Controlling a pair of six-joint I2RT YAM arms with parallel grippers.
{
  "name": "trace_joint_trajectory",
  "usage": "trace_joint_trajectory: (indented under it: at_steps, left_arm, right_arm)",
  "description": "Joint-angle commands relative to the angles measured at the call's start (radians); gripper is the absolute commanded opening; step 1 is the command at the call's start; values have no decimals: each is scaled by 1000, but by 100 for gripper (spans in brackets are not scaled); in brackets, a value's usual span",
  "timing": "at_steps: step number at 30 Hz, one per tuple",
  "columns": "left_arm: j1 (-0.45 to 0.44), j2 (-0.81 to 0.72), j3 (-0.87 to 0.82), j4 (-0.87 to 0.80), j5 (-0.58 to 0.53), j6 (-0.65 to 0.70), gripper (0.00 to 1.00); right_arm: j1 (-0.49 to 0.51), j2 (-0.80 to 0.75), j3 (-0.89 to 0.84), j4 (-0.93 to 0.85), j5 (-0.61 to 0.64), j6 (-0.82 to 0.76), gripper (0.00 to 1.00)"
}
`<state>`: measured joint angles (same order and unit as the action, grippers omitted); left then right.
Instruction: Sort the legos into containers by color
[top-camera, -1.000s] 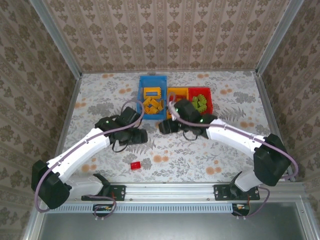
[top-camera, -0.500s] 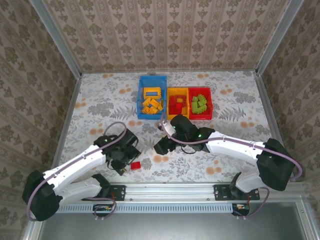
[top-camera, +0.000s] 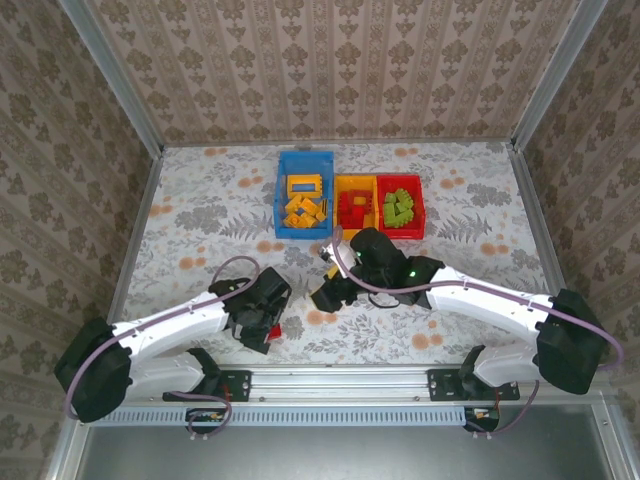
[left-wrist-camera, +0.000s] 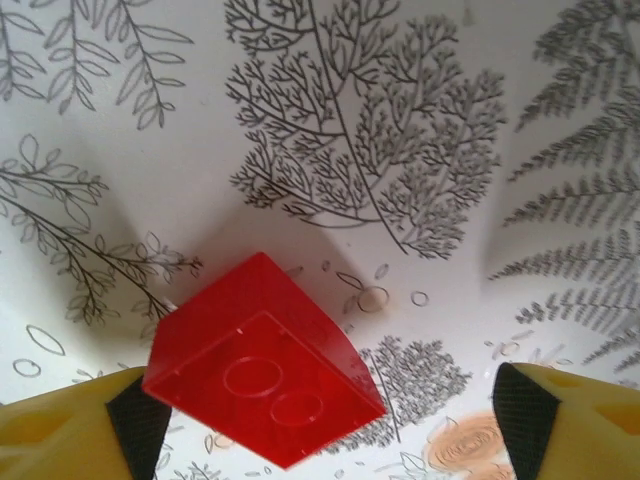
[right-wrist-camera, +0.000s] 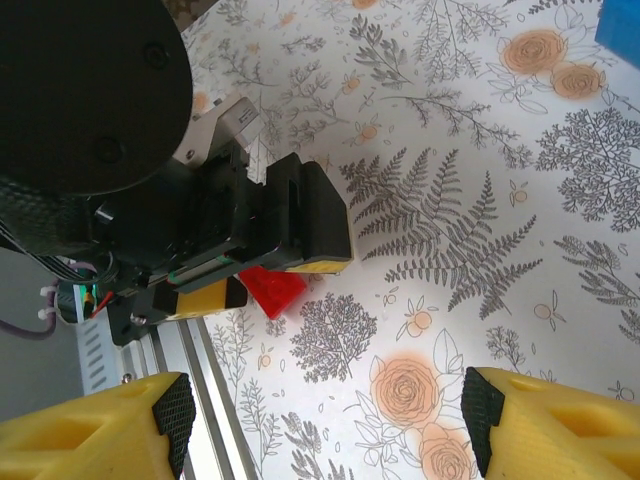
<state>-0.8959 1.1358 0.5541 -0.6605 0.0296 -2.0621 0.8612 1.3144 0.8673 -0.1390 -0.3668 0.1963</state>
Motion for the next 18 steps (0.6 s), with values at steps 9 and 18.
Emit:
trace_joint_trajectory:
  at_steps: [9,18]
  left_arm:
    - [-5,68,-36,17,-27,-280,51]
    - [63,89,145,-45,-176,54,25]
  right_arm:
    - [-14,-21,-19,-15,2,3,74]
    - [-80,-130,-17,-62,168,31,73]
